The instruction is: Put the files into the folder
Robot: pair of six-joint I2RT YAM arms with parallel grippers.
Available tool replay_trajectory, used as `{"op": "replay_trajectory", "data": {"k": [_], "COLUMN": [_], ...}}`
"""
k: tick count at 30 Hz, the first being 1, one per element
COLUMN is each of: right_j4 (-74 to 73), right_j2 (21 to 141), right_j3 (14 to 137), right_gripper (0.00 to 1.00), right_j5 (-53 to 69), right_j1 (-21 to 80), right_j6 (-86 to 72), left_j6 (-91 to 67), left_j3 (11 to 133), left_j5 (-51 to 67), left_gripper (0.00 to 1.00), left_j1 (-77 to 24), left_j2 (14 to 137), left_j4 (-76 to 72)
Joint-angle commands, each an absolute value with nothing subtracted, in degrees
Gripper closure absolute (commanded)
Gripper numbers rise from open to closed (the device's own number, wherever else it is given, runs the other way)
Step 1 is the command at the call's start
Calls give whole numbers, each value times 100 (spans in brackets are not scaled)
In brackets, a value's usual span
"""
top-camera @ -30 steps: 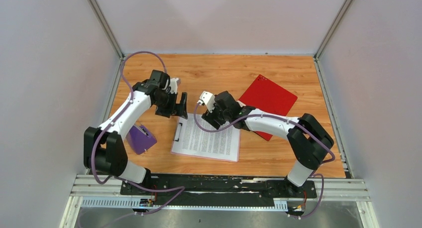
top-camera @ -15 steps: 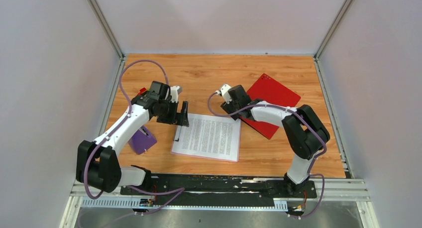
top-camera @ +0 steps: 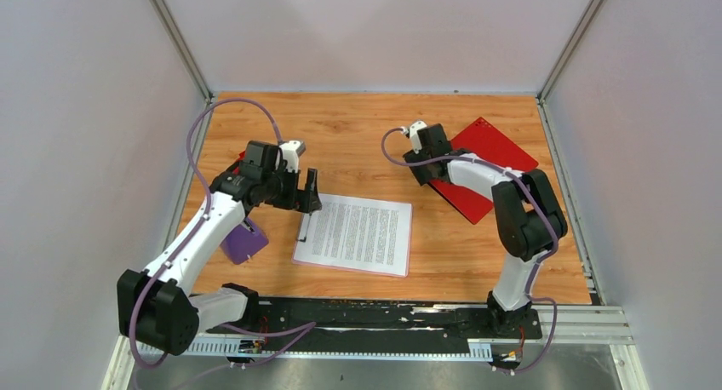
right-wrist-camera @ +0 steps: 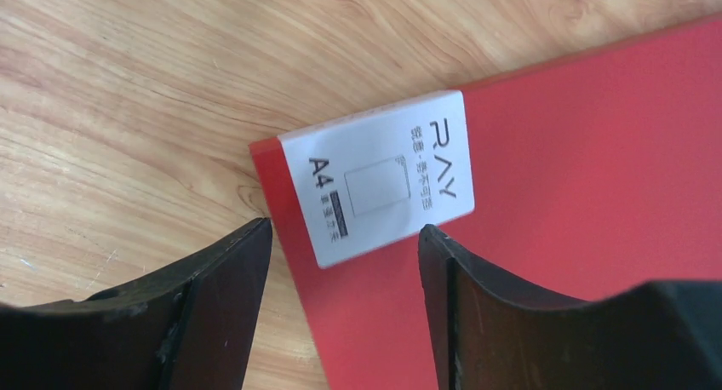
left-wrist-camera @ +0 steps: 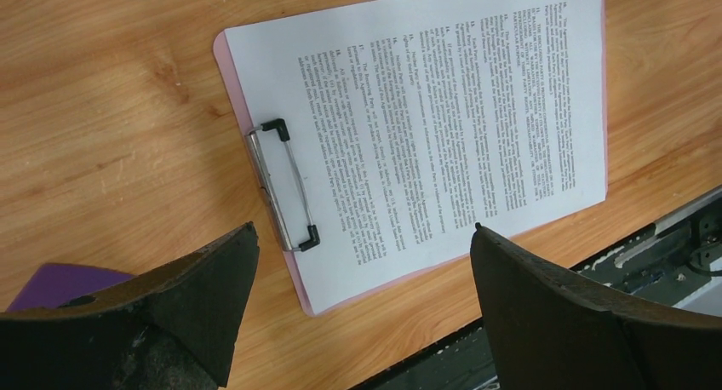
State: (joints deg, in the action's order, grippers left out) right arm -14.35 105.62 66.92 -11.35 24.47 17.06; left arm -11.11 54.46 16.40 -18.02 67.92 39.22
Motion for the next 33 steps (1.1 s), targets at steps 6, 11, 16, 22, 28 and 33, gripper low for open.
{"op": "replay_trajectory", "data": {"k": [6, 11, 16, 22, 28, 33], "right_j4": [-2598, -2793, -2702, -2864, -2889, -3000], "right_j2": [8757, 7258, 5990, 4801, 4091, 3783], "right_j3": [7000, 6663, 6217, 5694, 5287, 5202], "right_gripper": [29, 1, 1, 1, 1, 1], "right_j5": [-182, 811, 1153, 409, 351, 447], "right_j1": [2426, 2434, 2435, 2435, 2430, 2435], "right_j6": [564, -96, -910, -1883, -2192, -2188], "left_j6": [-1299, -1476, -1712, -2038, -2183, -2139], "left_j3": [5837, 6753, 7593, 7436, 6465, 6147], "left_j5": [1511, 1710, 1807, 1748, 1427, 1270], "left_gripper": [0, 0, 0, 0, 0, 0], "left_j1": [-1826, -1828, -1827, -1828, -1825, -1827], "left_j2": [6024, 5913, 5822, 5183, 4386, 4135], "left_j4": [3747, 4088, 4269, 3965, 3390, 3532]}}
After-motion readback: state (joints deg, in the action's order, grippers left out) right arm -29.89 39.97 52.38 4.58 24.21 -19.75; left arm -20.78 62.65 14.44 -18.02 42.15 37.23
